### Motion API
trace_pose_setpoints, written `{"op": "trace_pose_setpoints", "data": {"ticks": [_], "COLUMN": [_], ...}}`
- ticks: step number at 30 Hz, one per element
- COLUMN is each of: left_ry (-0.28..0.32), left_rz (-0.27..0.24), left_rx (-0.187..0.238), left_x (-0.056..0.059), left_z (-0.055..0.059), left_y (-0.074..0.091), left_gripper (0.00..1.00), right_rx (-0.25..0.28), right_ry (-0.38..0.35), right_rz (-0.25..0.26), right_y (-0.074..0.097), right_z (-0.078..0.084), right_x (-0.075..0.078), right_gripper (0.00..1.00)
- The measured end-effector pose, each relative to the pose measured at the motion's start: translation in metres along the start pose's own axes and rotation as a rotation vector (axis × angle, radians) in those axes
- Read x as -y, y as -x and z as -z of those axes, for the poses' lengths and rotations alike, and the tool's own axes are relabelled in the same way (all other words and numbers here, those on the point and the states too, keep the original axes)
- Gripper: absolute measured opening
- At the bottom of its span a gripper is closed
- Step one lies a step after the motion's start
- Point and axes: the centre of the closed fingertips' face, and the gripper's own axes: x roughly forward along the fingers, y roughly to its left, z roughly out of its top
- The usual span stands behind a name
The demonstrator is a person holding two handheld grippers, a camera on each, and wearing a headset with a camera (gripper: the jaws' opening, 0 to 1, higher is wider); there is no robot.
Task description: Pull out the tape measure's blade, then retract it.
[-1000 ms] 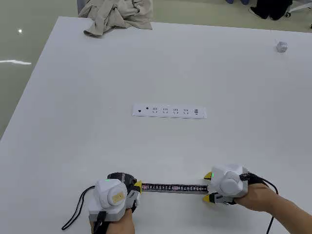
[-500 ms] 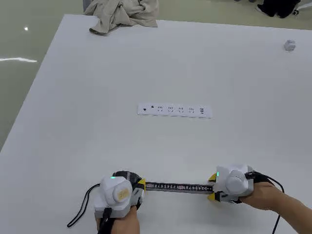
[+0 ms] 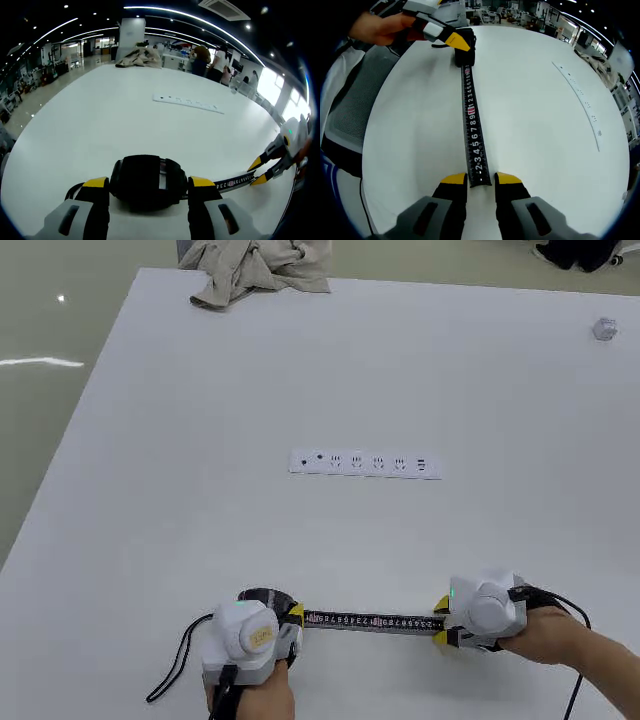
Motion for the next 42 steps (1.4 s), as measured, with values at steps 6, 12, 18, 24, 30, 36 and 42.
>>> {"op": "trace_pose_setpoints", "data": {"ticks": [6, 12, 18, 24, 30, 36, 42], "left_ry": [0.001, -0.008, -0.019, -0.051, -0.065, -0.070, -0.075], "left_rz": [0.004, 0.007, 0.014, 0.019, 0.020, 0.024, 0.030], "left_rx": [0.001, 0.008, 0.011, 0.022, 0.030, 0.032, 0.026], "left_x": [0.000, 0.000, 0.000, 0.001, 0.001, 0.000, 0.000], "left_z": [0.000, 0.000, 0.001, 0.001, 0.001, 0.001, 0.001], "left_y": [0.000, 0.001, 0.001, 0.002, 0.002, 0.002, 0.002], "left_gripper": [0.61, 0.60, 0.60, 0.59, 0.58, 0.57, 0.56], "right_rx": [-0.001, 0.000, 0.001, 0.004, 0.007, 0.002, 0.019], "right_ry": [0.005, 0.005, 0.008, 0.007, 0.013, 0.030, 0.048], "right_rz": [-0.005, -0.002, -0.002, 0.004, 0.015, 0.019, 0.019], "right_y": [-0.002, -0.001, 0.000, -0.001, 0.000, -0.001, -0.003], "right_z": [0.002, 0.003, 0.002, 0.002, 0.001, -0.001, -0.008], "right_x": [0.000, -0.001, -0.002, -0.002, -0.003, -0.003, -0.007], "right_gripper": [0.17, 0.16, 0.16, 0.16, 0.15, 0.15, 0.14]}}
